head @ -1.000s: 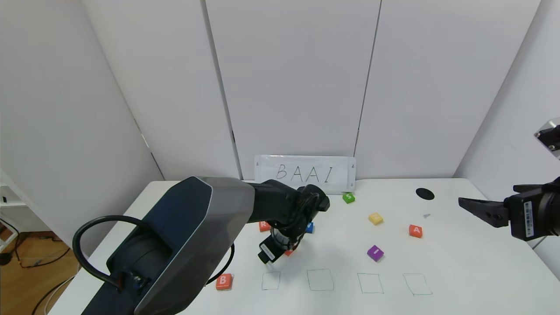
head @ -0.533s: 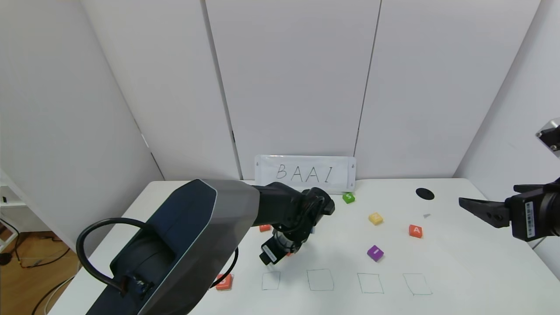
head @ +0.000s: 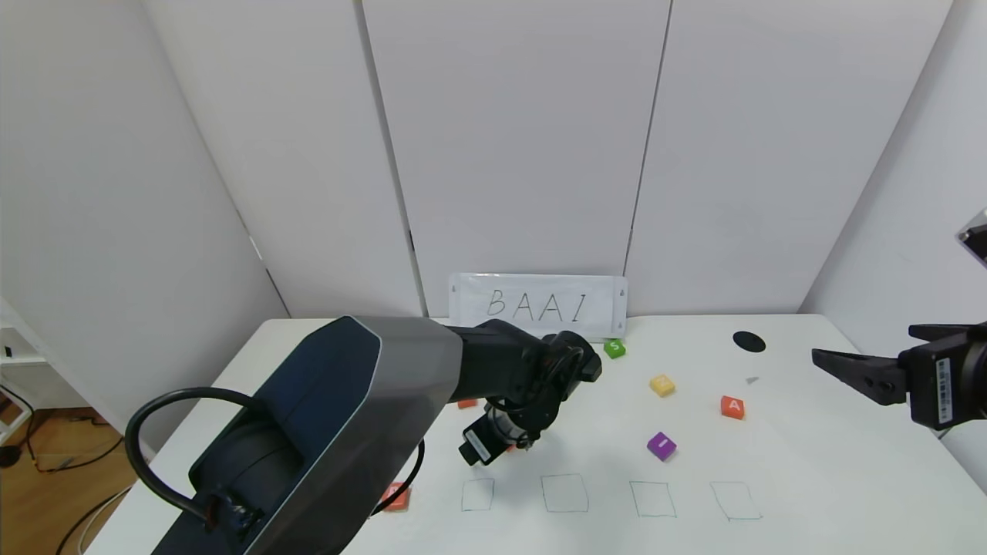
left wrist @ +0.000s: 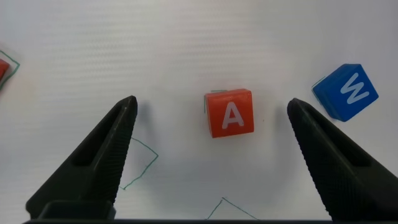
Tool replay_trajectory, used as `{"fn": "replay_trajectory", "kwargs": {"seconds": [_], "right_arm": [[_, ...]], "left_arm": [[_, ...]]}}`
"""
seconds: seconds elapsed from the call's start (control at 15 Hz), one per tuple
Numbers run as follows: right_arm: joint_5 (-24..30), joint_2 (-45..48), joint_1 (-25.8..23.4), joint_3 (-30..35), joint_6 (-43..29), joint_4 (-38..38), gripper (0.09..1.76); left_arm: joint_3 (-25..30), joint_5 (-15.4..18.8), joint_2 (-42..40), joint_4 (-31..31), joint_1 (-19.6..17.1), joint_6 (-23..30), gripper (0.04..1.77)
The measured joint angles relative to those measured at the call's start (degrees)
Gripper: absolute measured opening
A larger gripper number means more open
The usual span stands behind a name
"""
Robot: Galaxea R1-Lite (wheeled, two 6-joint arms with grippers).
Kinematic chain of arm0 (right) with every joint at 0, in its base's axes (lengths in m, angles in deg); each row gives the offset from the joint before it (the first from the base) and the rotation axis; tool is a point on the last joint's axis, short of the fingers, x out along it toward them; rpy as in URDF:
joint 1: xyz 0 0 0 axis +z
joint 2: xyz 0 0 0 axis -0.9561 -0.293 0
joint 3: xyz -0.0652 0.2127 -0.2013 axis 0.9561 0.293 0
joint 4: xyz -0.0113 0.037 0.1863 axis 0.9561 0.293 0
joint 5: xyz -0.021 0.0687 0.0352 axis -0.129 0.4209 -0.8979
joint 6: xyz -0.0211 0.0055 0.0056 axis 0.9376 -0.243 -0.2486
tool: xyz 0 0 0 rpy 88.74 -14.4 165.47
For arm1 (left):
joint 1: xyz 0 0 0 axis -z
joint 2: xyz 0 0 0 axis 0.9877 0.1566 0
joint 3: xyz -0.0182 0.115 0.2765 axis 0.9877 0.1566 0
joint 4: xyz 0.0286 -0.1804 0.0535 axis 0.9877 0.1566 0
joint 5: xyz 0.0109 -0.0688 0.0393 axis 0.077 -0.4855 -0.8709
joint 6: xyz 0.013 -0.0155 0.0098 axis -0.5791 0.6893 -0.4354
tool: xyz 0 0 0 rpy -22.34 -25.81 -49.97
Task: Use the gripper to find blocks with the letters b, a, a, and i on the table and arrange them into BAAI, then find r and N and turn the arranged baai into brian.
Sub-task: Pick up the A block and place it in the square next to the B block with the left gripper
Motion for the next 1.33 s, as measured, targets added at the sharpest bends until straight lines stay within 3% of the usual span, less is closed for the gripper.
{"fn": "replay_trajectory", "kwargs": {"seconds": [0.87, 1.33], "right_arm": [[-0.4, 0.4, 1.4, 0.6, -0.1, 0.0, 1.71], [-0.4, 0.6, 1.5, 0.5, 0.0, -0.1, 1.71]], "left_arm": [[0.0, -0.2, 0.0, 0.1, -0.2, -1.4, 1.72], [0.0, -2.3, 2.0, -0.4, 0.0, -1.4, 1.72]]}}
